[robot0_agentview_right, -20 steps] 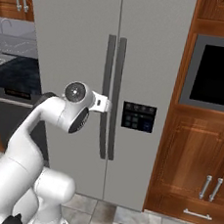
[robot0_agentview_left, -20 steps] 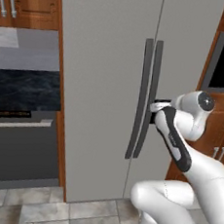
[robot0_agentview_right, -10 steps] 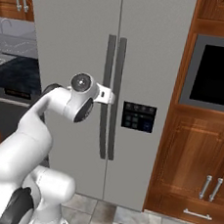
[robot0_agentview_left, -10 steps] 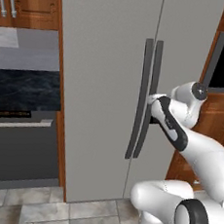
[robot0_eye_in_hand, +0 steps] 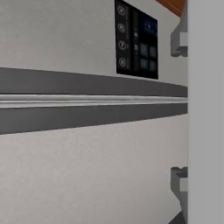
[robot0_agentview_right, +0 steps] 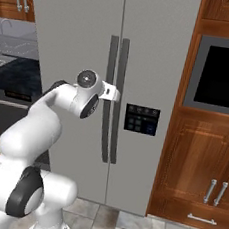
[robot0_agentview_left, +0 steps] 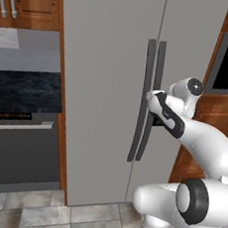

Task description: Retrieve the pear and banana from the fridge and place them into the bowl on the dining table.

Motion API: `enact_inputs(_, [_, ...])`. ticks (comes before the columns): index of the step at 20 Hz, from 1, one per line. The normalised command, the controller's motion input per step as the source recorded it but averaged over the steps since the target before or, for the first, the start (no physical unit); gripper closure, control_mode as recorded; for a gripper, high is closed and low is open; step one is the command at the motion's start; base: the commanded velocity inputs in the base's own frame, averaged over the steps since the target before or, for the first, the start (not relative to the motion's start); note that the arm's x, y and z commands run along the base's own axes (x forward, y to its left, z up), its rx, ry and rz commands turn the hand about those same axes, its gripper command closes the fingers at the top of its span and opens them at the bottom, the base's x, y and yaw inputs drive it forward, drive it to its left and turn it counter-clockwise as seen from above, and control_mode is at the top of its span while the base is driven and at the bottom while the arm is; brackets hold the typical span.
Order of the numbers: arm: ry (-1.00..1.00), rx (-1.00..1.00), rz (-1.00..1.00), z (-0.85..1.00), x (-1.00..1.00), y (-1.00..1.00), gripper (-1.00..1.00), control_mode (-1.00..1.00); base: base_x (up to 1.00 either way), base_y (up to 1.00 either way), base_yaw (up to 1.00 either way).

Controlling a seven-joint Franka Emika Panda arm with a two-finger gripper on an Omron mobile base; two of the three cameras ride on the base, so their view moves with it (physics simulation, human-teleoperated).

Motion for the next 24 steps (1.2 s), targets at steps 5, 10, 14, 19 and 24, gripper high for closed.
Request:
enact_inputs(5, [0.0, 0.0, -0.02, 0.0, 0.32, 0.0, -1.0, -1.0, 0.0, 0.0, 0.0])
enact_inputs(10, [0.0, 0.0, -0.02, 0.0, 0.34, 0.0, -1.0, -1.0, 0.0, 0.0, 0.0])
enact_inputs(14, [0.0, 0.0, -0.02, 0.0, 0.37, 0.0, -1.0, -1.0, 0.0, 0.0, 0.0])
enact_inputs(19, [0.0, 0.0, -0.01, -0.02, 0.35, 0.0, -1.0, -1.0, 0.0, 0.0, 0.0])
enact_inputs(24, [0.0, 0.0, -0.01, -0.09, 0.35, 0.03, -1.0, -1.0, 0.0, 0.0, 0.0])
